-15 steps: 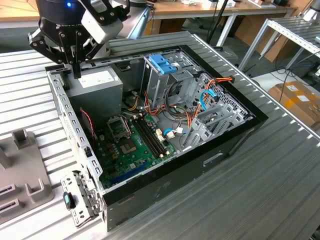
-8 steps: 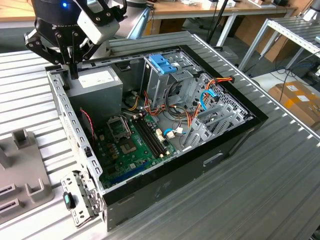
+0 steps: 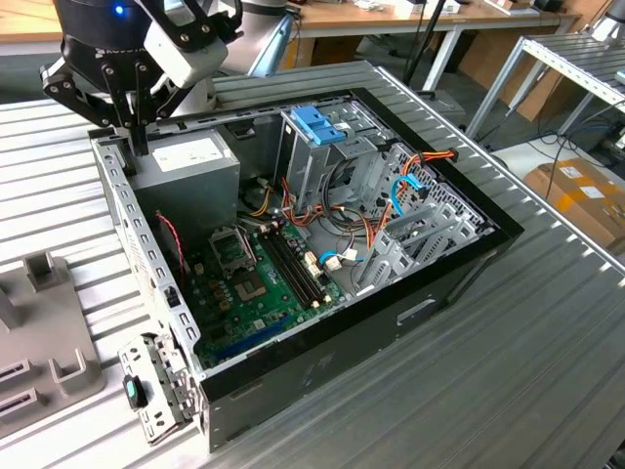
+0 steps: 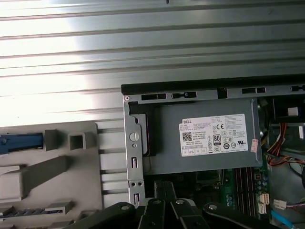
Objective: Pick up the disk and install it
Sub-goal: 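Reach for the disk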
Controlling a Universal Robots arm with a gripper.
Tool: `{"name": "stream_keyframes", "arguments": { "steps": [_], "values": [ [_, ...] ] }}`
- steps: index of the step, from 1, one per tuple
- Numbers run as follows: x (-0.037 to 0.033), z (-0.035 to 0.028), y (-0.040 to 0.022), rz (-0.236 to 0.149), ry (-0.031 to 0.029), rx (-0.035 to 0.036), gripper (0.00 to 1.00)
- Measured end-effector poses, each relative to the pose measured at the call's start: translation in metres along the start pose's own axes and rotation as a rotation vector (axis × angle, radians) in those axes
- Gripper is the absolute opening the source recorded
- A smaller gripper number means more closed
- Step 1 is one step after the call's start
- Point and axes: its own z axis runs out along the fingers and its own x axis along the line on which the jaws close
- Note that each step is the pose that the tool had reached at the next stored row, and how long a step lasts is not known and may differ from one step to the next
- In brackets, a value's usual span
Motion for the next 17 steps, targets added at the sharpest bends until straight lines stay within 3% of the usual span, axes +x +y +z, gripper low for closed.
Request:
{"name": "stream_keyframes", "arguments": {
  "steps": [17],
  "values": [
    [0.0139,0.0005,-0.0011,0.0,0.0,0.0,0.11]
  ]
}}
